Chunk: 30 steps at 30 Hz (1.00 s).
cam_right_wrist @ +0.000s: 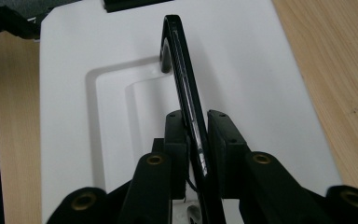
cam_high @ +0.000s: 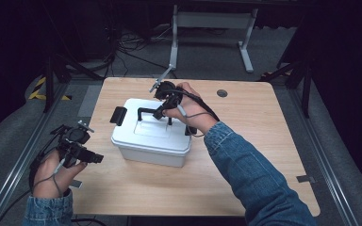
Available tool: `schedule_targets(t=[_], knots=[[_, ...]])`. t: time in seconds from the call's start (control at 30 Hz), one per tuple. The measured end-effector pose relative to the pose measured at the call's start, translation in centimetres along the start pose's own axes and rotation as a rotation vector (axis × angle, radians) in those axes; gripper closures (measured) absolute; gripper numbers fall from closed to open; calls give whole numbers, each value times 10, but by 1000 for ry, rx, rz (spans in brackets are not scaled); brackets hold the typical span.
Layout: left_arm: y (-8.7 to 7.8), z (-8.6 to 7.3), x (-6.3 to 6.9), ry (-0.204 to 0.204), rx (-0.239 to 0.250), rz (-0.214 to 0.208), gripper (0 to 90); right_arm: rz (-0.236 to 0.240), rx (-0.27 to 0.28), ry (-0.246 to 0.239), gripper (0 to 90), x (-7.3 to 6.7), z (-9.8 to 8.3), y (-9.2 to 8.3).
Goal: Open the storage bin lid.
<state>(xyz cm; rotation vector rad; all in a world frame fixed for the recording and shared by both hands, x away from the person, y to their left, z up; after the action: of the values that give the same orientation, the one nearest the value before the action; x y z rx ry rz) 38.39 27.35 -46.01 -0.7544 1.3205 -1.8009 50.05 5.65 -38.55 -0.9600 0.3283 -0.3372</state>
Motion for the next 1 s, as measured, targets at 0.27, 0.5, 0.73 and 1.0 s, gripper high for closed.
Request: schedule_targets(t=[0.27, 0.5, 0.73, 1.0], knots=[[0, 0, 0, 5, 3, 8, 276, 6, -40, -80, 827, -10, -1, -2], [1, -1, -1, 0, 0, 6, 276, -4, -5, -103, 841, -9, 6, -9], [0, -1, -1, -6, 1, 0, 276, 0, 72, -110, 843, -10, 21, -37], [1, 0, -1, 2, -1, 7, 276, 2, 119, -115, 843, -12, 25, -59]])
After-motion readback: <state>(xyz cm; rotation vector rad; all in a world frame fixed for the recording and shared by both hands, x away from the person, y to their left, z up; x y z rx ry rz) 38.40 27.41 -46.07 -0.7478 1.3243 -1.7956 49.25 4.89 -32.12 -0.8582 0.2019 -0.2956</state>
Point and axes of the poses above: each handheld gripper's, and its own axes: y roughly forward along the jaws, z roughly out of its top, x roughly to its right, the point moved 10 cm from there along y, roughly forward along the jaws, and after that the axes turned 8 degrees about y, right-handed, at the moved point
